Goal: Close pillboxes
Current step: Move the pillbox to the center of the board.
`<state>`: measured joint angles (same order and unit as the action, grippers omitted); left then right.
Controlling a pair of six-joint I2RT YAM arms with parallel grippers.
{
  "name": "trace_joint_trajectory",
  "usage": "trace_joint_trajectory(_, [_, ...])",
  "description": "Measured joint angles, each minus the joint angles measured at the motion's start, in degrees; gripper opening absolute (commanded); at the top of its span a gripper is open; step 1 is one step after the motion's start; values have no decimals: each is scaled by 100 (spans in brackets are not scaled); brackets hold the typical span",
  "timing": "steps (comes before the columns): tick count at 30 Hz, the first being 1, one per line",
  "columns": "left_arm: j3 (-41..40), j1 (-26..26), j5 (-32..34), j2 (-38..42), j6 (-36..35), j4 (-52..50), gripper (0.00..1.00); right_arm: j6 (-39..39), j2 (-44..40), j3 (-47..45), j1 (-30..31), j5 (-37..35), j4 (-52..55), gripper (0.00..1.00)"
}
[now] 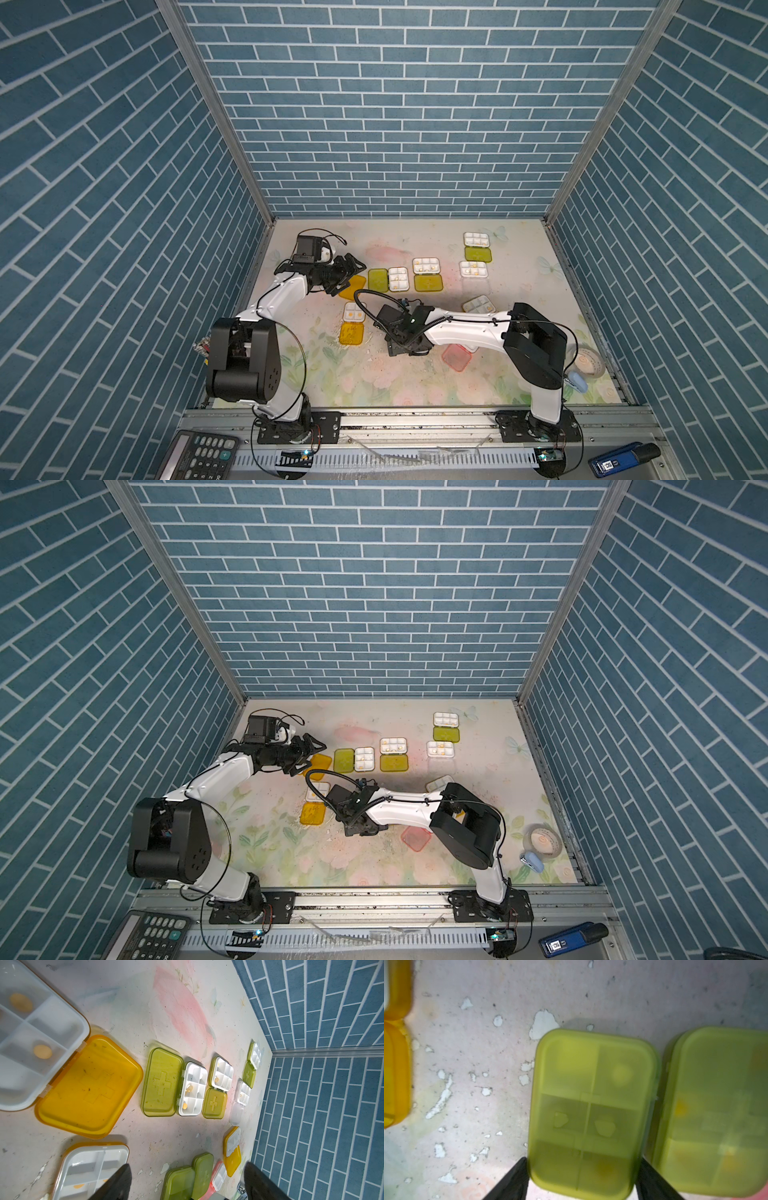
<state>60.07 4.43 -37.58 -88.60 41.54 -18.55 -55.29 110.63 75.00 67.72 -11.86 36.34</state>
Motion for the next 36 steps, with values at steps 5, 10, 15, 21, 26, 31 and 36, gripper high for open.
trace_joint_trajectory(5, [0,0,-26,0,0,2,86,26,-9,-48,0,28,52,82])
trace_joint_trajectory(10, [0,0,-96,0,-11,0,86,160,-129,-83,0,81,129,82])
trace_joint_trajectory(15, [0,0,-46,0,-90,-50,86,348,-575,-83,0,166,223,82])
trace_joint_trajectory(21, [0,0,221,50,-179,-192,87,632,-1038,-83,0,328,225,82])
trace_joint_trajectory(26, [-175,0,511,258,-197,-221,87,1154,-1193,-17,-144,361,251,81])
trace_joint_trajectory(31, [-1082,0,785,538,-120,-179,88,1751,-1202,125,-732,540,55,82])
trace_joint_trajectory(36, [-1753,0,911,540,-42,-74,89,2199,-1202,125,-1169,625,-216,81])
